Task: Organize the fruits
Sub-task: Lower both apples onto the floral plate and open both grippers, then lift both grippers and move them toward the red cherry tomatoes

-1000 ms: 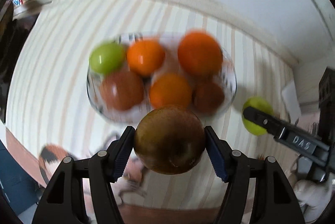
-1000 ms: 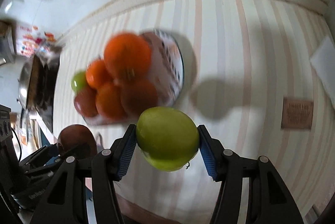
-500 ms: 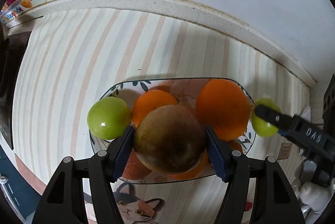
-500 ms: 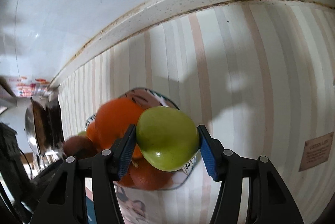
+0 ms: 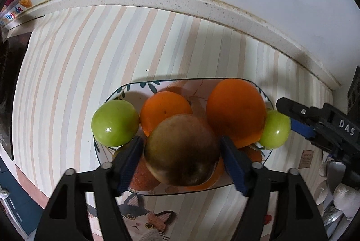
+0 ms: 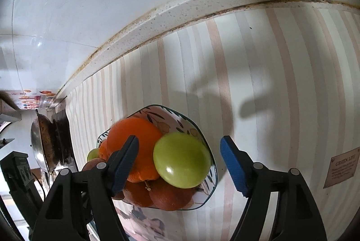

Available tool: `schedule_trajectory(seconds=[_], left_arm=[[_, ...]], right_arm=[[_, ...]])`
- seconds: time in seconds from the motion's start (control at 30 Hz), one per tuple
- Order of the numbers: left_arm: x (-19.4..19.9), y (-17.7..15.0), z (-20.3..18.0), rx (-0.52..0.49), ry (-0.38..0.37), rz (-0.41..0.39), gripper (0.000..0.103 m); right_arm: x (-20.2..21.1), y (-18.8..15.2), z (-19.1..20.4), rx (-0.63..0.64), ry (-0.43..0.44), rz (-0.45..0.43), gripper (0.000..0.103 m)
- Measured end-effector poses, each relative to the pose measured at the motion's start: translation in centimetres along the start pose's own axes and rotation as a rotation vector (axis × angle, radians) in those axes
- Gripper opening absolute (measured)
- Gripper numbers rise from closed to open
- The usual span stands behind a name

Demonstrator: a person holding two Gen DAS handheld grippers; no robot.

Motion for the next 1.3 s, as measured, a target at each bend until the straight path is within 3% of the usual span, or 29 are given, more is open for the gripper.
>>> schedule_trajectory(seconds=[0.07, 0.27, 0.37, 0.5, 0.7, 1.3], left_arm=[[0.3, 0.0, 0.2, 0.004, -0.005, -0.007, 0.084], [1.5, -0.7, 0.9, 0.018, 0.015, -0.030, 0.087], [2.4, -1.5, 1.4, 0.037, 0.028, -0.055, 0.087], [3.6, -3.3, 1.8, 0.051, 0.052, -0.087, 0.087], [5.9, -6.5, 1.9, 0.058, 0.077, -0.137, 0.087], [15.4, -14.1, -0.2, 0.036, 0.065, -0.313, 0.087]], right_arm=[[0.2, -0.1, -0.1, 0.003, 0.000, -0.003, 0.077], [1.4, -1.3, -0.2, 0.037, 0.004, -0.002, 0.084], [2.7, -2.8, 0.5, 0.118, -0.052, -0.032, 0.093], [4.3, -6.0, 1.9, 0.277, -0.167, -0.092, 0.095], [6.6, -10.9, 3.6, 0.426, -0.230, -0.151, 0.095], [15.7, -20.9, 6.5, 0.545, -0.177, -0.299, 0.095]])
Point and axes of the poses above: each gripper's, at about its wrist camera, not at the fingertips, and x roughly against the way its jaws point, z to its left, y to its top, the point moved 1 cm from there along -x, roughly the way its jaws point, and after that the axes turned 9 degrees about -x, right-handed, at the moved point
